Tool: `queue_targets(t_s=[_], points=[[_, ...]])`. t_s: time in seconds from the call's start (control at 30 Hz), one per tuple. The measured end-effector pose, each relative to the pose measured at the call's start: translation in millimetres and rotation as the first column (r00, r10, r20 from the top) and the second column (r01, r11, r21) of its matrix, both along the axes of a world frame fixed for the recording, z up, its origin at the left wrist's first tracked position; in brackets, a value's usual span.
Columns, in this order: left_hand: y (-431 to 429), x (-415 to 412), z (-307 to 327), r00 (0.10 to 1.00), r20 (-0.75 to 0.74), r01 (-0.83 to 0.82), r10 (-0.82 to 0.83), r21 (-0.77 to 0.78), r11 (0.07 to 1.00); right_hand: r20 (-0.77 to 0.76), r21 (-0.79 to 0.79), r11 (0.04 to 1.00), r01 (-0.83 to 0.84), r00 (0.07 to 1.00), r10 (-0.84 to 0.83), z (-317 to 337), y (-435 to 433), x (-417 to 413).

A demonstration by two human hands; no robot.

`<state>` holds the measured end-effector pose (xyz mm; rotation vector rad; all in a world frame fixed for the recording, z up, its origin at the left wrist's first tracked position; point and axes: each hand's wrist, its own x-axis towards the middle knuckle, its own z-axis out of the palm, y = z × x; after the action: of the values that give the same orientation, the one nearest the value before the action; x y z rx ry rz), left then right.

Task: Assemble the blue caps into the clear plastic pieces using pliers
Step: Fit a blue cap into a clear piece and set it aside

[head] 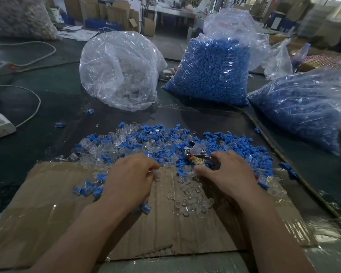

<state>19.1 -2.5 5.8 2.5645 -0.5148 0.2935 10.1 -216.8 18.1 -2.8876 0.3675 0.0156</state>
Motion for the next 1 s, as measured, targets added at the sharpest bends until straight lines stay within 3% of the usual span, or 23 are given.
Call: queue_targets(t_s=[0.1,0.2,0.3,0.4,0.5,1.0], points=[[-3,-3,1,0.997,0.009,0.073,-0.072,-0.03,0.997,0.03,0.01,1.0,-0.006,1.0,0.005,0,2,0],[-2,-4,2,0.997,0.005,0.072,-0.072,-0.082,0.994,0.252,0.07,0.995,-0.078,0.966,0.058,1,8,-2],[-1,-4,4,0.998,-0.013,0.06,-0.062,-0.094,0.994,0.415,0.071,0.961,-0.268,0.884,0.216,4,26,-6],[-2,-4,6,0.997,-0.021,0.072,-0.074,-0.099,0.992,0.303,-0.019,0.932,-0.363,0.886,0.352,0,43,-8],[-1,-4,6,0.997,-0.011,0.07,-0.072,-0.136,0.988,0.199,-0.08,0.934,-0.349,0.912,0.358,-6,47,-6],[2,-6,18,1.0,-0.028,-0.008,-0.003,-0.399,0.917,0.169,-0.073,0.94,-0.335,0.924,0.342,-5,55,-7]])
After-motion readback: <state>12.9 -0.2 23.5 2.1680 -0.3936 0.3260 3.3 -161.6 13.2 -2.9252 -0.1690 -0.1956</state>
